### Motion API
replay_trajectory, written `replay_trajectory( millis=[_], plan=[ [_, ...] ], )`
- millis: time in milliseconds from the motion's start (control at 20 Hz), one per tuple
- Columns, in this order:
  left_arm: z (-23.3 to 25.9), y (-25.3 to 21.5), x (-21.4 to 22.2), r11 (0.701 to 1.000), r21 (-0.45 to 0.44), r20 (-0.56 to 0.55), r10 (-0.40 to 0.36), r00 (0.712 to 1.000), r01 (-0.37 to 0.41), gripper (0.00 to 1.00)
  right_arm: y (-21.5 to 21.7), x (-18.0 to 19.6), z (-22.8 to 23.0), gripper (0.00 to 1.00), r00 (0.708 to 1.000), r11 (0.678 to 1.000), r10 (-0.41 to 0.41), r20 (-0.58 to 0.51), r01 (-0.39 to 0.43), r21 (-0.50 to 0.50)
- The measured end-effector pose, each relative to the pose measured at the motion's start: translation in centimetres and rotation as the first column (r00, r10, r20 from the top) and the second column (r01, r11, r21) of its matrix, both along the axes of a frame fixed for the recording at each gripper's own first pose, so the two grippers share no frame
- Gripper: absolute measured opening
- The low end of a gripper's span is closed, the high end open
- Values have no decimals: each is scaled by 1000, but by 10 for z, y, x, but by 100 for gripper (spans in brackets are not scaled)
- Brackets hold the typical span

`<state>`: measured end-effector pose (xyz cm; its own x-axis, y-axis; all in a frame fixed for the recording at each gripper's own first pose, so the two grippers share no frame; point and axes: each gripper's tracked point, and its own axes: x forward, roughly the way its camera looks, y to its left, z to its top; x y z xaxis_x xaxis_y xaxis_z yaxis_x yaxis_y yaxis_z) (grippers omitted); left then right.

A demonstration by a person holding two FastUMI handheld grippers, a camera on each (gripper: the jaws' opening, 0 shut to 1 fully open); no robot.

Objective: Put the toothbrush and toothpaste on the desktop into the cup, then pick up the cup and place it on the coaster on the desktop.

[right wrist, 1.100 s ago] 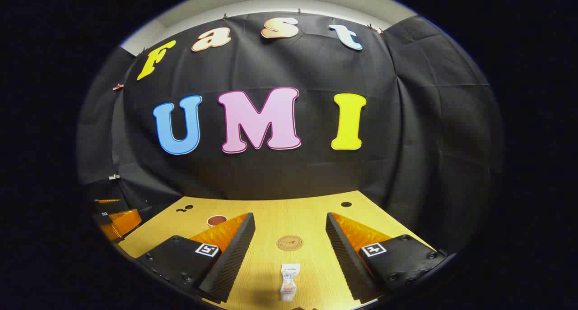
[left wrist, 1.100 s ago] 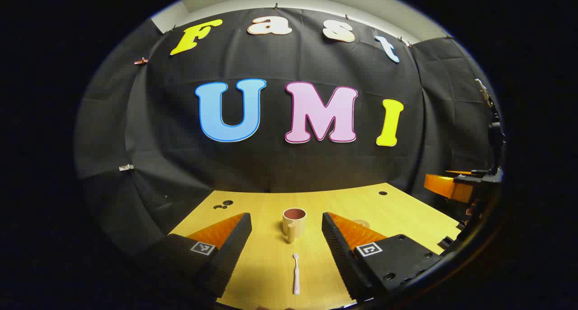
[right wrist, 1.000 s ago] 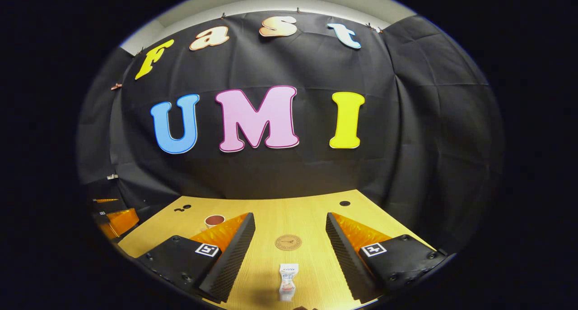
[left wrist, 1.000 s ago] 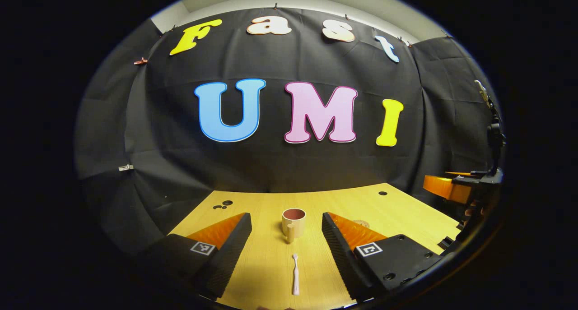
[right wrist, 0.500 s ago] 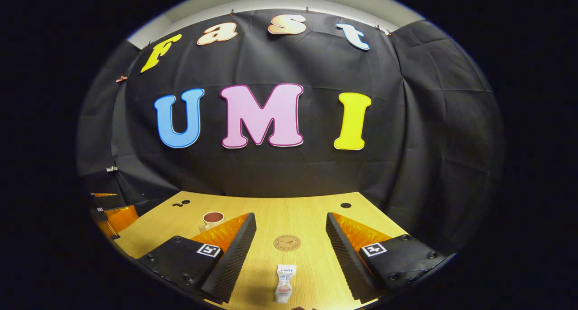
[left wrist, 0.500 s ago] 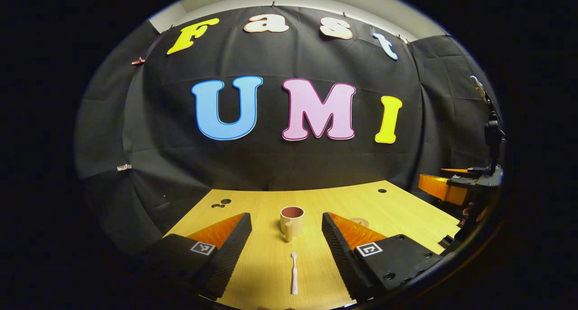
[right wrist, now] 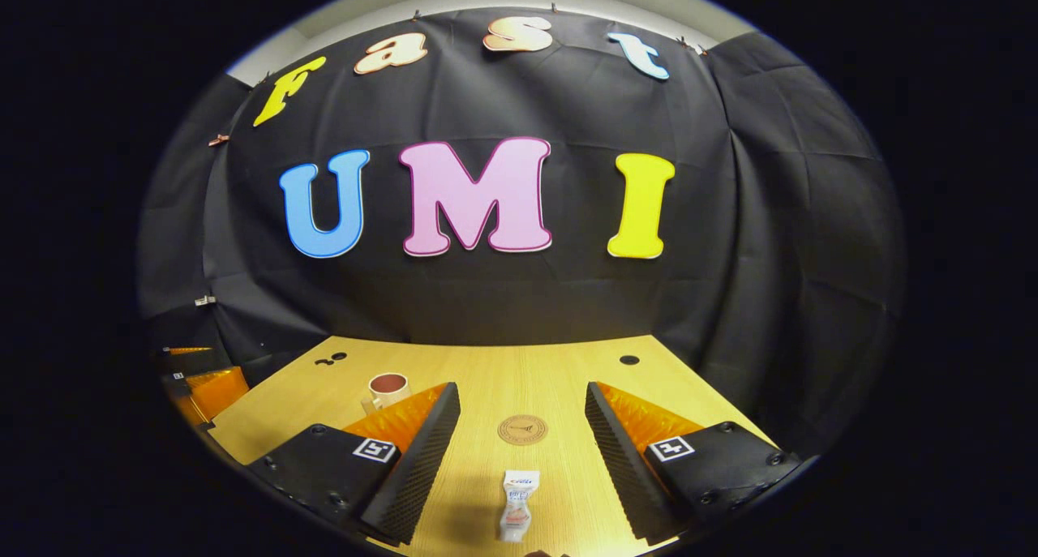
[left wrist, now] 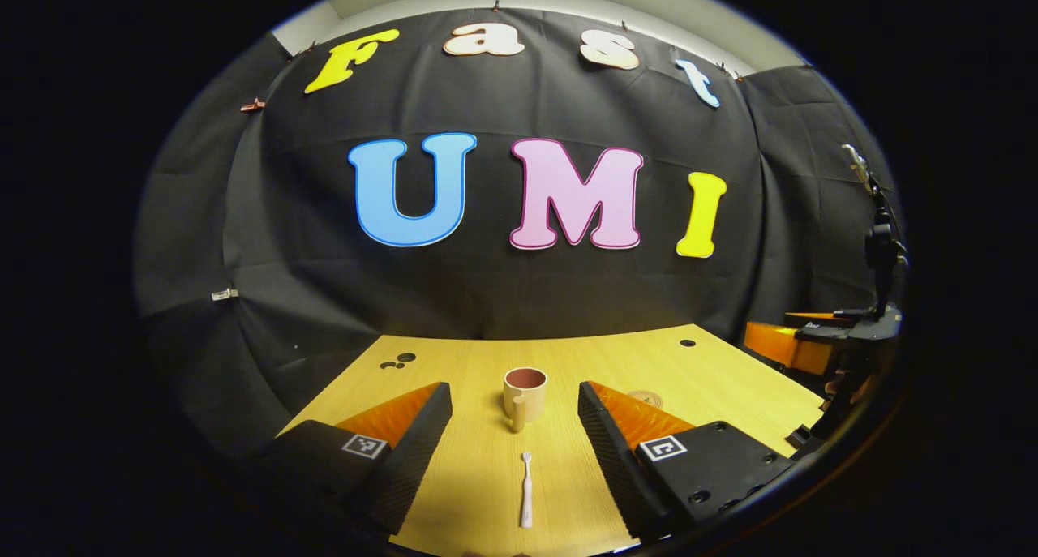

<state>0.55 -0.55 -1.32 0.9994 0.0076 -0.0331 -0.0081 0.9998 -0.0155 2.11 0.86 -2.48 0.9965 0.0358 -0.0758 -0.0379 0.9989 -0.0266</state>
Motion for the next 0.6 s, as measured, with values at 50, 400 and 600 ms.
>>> replay_trajectory(
  millis=[50,400,600],
  plan=[
    [-4,1,1,1000,-10,-11,5,1000,-5,97,-1,2,-3,95,1000,1000,-2,-13,2,3],
    [-35,15,2,996,-64,-87,58,995,-64,98,-4,25,-40,96,992,1000,-8,-123,8,1],
    [-53,21,2,991,-80,-136,91,986,-103,98,0,40,-74,96,978,998,7,-208,-18,-53]
  ],
)
